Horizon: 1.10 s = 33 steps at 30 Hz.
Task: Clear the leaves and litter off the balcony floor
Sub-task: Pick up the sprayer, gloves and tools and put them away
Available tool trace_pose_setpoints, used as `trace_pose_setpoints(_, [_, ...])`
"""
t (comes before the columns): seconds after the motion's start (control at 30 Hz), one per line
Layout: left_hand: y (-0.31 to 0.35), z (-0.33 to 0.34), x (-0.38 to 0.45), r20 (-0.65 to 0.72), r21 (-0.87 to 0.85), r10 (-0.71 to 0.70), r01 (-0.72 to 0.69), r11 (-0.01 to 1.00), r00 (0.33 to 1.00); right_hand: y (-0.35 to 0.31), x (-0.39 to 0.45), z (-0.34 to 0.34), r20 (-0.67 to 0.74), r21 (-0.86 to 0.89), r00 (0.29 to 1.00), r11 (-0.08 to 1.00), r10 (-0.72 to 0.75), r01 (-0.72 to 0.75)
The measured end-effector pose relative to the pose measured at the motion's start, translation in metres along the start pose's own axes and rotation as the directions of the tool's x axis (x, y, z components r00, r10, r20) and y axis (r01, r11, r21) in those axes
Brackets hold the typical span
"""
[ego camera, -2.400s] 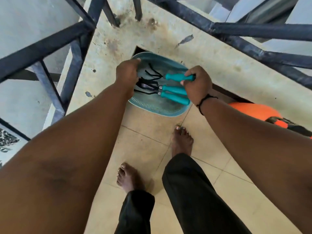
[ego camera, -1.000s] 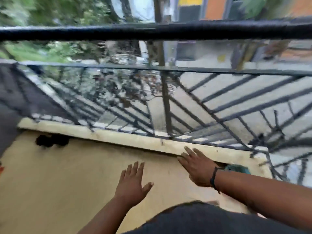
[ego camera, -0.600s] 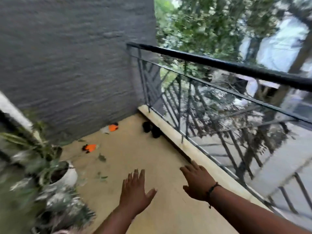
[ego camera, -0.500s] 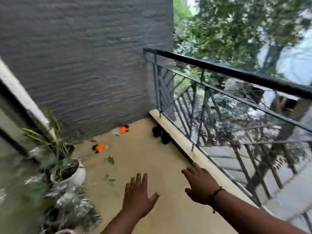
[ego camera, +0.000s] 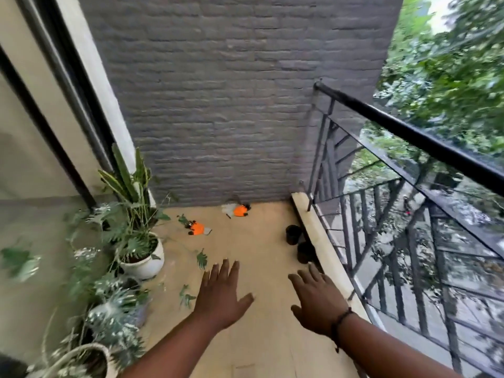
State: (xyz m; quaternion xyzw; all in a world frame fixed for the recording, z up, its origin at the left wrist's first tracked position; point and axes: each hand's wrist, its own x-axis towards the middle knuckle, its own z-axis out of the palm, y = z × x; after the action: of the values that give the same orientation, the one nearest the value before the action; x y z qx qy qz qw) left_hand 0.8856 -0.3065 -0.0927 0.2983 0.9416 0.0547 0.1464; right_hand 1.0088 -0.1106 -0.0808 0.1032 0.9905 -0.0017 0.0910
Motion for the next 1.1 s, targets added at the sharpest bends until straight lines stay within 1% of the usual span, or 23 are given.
trace_pose_setpoints(0.1, [-0.017,-0.008,0.016,0.008,-0.027,-0.073,0.073,0.997,0.997,0.002,0.043,-0.013,0.018,0.000,0.997,0.997,-0.076,0.076])
trace_pose_setpoints(0.2, [-0.043,-0.015,0.040,0.047,-0.010,-0.132,0.133,0.991,0.990,-0.004,0.090,-0.022,0.034,0.028,0.991,0.991,-0.131,0.130])
trace_pose_setpoints(0.27, [-0.063,-0.019,0.064,0.066,-0.003,-0.167,0.168,0.986,0.984,-0.008,0.124,-0.024,0.045,0.017,0.988,0.989,-0.148,0.147])
trace_pose_setpoints(0.33, [-0.082,-0.024,0.090,0.083,0.006,-0.174,0.174,0.985,0.981,-0.011,0.155,-0.026,0.068,0.001,0.986,0.988,-0.155,0.155])
trace_pose_setpoints(0.43, [-0.111,-0.038,0.145,0.121,-0.004,-0.157,0.159,0.987,0.980,-0.013,0.209,-0.028,0.086,0.017,0.989,0.993,-0.119,0.118])
trace_pose_setpoints(0.53, [-0.133,-0.059,0.193,0.154,0.043,-0.106,0.101,0.994,0.982,-0.016,0.258,-0.037,0.109,-0.006,0.991,0.997,-0.082,0.083])
trace_pose_setpoints(0.67, [-0.160,-0.084,0.257,0.142,0.106,-0.050,0.035,0.994,0.989,-0.022,0.315,-0.047,0.092,0.018,0.995,1.000,-0.026,0.024])
trace_pose_setpoints(0.77, [-0.172,-0.098,0.299,0.136,0.083,-0.017,0.006,0.997,0.991,-0.018,0.353,-0.044,0.092,0.048,0.996,0.999,0.019,-0.023])
trace_pose_setpoints(0.9, [-0.174,-0.104,0.354,0.171,0.074,-0.015,0.002,0.997,0.985,0.002,0.398,-0.044,0.131,0.070,0.991,0.996,0.040,-0.050])
trace_pose_setpoints(1.0, [-0.174,-0.102,0.403,0.145,0.111,-0.047,0.031,0.993,0.988,0.026,0.446,-0.044,0.144,0.076,0.988,0.995,0.048,-0.059])
trace_pose_setpoints(1.1, [-0.175,-0.101,0.460,0.148,0.122,-0.079,0.061,0.991,0.986,0.055,0.514,-0.041,0.155,0.081,0.988,0.996,0.018,-0.031])
